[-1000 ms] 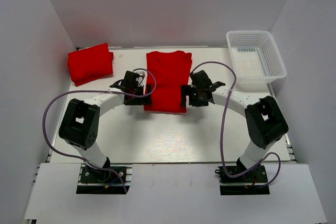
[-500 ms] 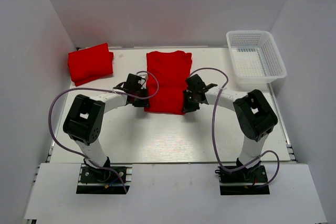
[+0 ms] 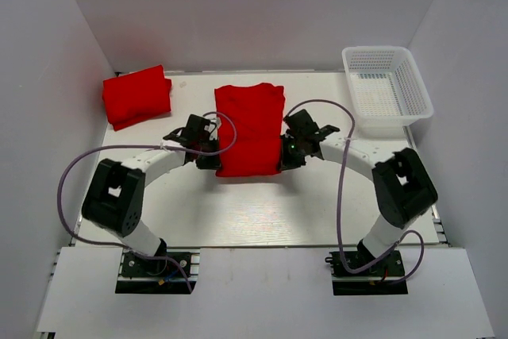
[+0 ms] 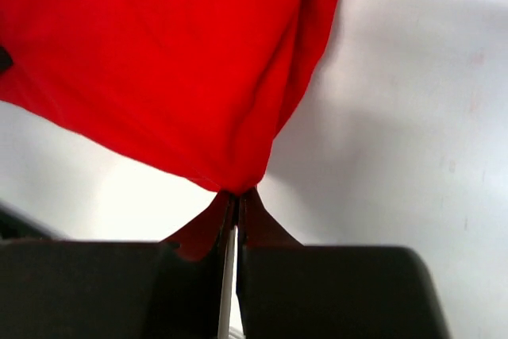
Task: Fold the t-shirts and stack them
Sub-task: Grab one side of the 2/3 rectangular tshirt with both arms, then fold the long partially folded tshirt into a neat square, then put the neatly folded tshirt into the corner of the board with the left arm
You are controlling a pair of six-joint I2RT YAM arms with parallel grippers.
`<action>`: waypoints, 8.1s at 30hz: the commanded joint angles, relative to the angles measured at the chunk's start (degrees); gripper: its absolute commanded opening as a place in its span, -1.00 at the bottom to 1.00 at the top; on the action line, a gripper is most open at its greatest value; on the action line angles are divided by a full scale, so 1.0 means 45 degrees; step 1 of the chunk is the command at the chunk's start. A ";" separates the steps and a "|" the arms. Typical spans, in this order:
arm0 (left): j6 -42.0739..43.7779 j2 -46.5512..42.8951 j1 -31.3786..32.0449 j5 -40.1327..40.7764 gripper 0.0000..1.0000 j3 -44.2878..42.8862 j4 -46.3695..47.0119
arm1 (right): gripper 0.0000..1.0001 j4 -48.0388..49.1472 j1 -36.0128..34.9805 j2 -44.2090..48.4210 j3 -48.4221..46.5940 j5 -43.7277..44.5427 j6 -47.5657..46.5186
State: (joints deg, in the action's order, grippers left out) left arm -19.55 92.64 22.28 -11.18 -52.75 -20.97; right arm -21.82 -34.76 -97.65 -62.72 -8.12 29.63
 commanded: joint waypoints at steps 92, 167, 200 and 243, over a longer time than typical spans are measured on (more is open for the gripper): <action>0.2628 0.8236 -0.1396 0.2425 1.00 -1.2745 -0.1863 | 0.81 -0.3099 0.2666 -0.3163 -0.8659 0.0827 -0.3010; 0.3056 0.5819 -0.2119 -0.1148 -1.00 -0.9035 0.0814 | 0.81 -0.2261 0.2725 -0.0453 -0.5634 0.1746 -0.3010; 0.7195 0.7421 -0.5340 -0.0328 -1.00 -1.7633 -0.2410 | 0.81 0.0768 0.2803 0.1212 -0.3191 0.3465 -0.2404; 0.5692 0.5976 -0.9796 -0.0760 -1.00 -1.4587 -0.0165 | 0.81 0.0514 0.2745 -0.1992 -0.5867 -0.0187 -0.2072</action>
State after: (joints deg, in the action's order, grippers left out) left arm 7.14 125.01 -20.82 -18.81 -118.69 -26.50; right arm -19.64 -22.50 -105.89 -85.97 -7.46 20.18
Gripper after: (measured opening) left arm 0.177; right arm 0.904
